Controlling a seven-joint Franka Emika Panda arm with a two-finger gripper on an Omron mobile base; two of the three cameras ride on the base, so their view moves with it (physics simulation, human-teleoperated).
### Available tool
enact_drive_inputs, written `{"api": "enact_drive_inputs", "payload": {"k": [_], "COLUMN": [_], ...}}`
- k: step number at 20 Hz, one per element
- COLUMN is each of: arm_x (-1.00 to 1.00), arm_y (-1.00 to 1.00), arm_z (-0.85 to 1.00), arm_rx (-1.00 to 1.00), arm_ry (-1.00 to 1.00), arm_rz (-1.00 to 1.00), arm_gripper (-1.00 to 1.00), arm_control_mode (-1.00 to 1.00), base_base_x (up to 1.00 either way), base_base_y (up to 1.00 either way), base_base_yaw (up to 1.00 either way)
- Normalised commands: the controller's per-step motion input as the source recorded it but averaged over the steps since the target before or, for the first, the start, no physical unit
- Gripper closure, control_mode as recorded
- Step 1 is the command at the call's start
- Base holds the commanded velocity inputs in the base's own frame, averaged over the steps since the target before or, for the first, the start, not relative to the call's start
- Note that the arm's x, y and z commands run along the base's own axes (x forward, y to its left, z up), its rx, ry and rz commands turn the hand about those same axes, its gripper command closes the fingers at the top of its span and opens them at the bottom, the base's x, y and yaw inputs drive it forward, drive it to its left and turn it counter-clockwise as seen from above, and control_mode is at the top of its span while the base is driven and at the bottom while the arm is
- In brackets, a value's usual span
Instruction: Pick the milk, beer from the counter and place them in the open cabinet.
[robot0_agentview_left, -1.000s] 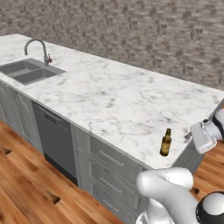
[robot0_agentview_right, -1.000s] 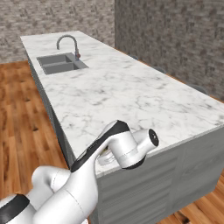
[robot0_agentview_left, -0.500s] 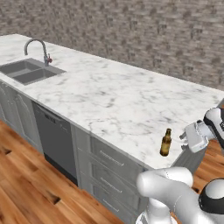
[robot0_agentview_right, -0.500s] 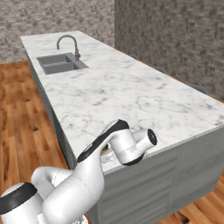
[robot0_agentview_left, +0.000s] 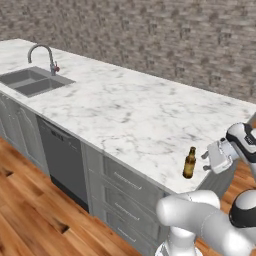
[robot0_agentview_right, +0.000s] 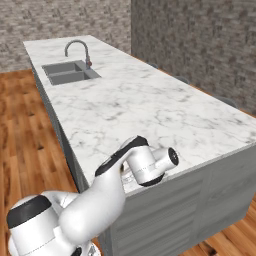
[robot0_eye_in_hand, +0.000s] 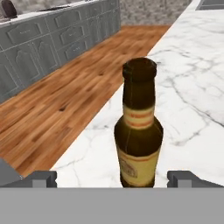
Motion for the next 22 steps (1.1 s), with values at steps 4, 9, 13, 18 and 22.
{"api": "enact_drive_inputs", "payload": {"k": [4,9,13,18,22], "arm_x": [0.06,0.16,0.21,0.21,0.03], "arm_y": [0.0,-0.05,-0.03,0.0,0.0], "arm_z": [-0.23,-0.25,-0.09,-0.02,-0.04], "arm_rx": [0.0,0.0,0.0,0.0,0.0], "arm_ry": [0.0,0.0,0.0,0.0,0.0], "arm_rz": [0.0,0.0,0.0,0.0,0.0], "arm_gripper": [-1.0,-1.0,-1.0,-1.0,-1.0], "arm_control_mode": [-1.0,-1.0,-1.0,-1.0,-1.0], "base_base_x": [0.0,0.0,0.0,0.0,0.0], "base_base_y": [0.0,0.0,0.0,0.0,0.0], "base_base_yaw": [0.0,0.0,0.0,0.0,0.0]}}
